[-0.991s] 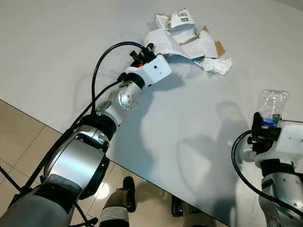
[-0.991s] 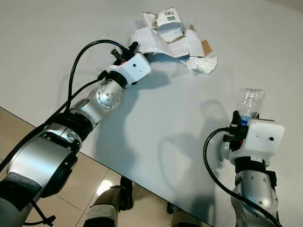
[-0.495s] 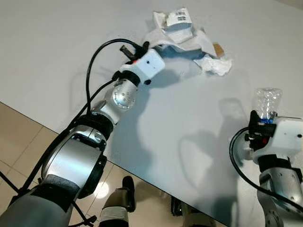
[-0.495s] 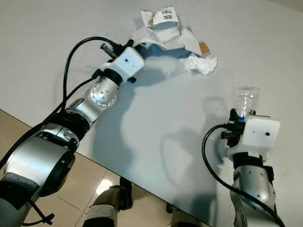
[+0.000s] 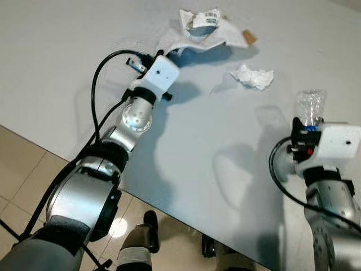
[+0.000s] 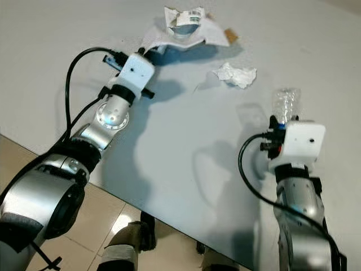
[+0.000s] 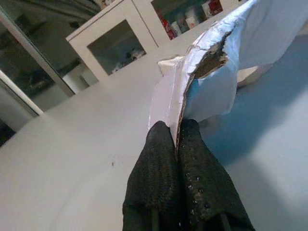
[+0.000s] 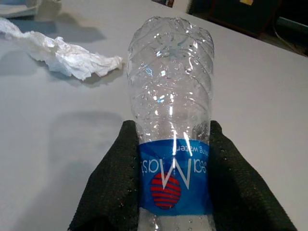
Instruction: Picking trash to rubbish bin
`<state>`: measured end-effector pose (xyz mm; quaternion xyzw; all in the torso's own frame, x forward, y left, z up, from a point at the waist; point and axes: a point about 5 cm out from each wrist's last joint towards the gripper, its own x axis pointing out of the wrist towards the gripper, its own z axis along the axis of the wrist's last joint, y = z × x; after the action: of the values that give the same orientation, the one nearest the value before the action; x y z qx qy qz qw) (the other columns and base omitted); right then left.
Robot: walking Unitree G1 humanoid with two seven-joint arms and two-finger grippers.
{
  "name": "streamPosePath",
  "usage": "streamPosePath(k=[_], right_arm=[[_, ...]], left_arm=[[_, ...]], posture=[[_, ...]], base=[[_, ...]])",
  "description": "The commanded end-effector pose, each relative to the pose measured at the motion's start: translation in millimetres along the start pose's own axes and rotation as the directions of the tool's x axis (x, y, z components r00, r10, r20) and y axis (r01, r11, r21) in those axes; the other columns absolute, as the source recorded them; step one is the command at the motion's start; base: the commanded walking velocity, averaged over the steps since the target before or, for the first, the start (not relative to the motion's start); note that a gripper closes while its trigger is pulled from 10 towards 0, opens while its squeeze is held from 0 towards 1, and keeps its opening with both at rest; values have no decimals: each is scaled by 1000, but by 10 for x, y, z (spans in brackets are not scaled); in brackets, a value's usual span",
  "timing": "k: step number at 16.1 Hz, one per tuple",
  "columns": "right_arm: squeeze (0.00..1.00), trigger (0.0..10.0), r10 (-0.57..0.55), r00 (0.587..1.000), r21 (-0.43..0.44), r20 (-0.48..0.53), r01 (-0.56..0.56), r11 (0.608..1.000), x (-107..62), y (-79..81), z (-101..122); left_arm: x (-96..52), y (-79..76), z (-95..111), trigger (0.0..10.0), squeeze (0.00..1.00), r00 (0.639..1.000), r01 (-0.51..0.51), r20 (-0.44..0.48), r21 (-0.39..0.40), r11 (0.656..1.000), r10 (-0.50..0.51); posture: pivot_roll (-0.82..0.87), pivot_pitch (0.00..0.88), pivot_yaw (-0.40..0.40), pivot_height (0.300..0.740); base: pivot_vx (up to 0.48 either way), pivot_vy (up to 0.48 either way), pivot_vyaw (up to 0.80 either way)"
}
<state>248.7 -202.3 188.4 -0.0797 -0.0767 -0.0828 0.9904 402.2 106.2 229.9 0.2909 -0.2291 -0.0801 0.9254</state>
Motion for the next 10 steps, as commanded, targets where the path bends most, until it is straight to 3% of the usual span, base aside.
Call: streamPosePath(k=[1,6,8,10], right_arm=[[0,10000,10,998,-4,-65,-10,1000,-4,-24,-160],[0,10000,65,997,-12,-30,-65,998,170,38,-153],[0,10000,84,996,-10,-20,-84,996,213,73,-151],[0,10000,114,993,-5,-12,-114,993,260,140,-169]], left_arm=[[-100,-12,-148,0,0,998,30,-53,-40,999,-32],[-317,23,-315,0,0,986,149,-61,-130,980,-157],[-345,81,-327,0,0,988,134,-59,-148,980,-144],[-365,119,-368,0,0,988,75,-116,-245,967,-106]], posture=[[84,274,-31,740],[167,190,-51,740],[191,164,-63,740],[219,121,-81,740]], base=[[0,0,0],[0,0,0],[0,0,0],[0,0,0]])
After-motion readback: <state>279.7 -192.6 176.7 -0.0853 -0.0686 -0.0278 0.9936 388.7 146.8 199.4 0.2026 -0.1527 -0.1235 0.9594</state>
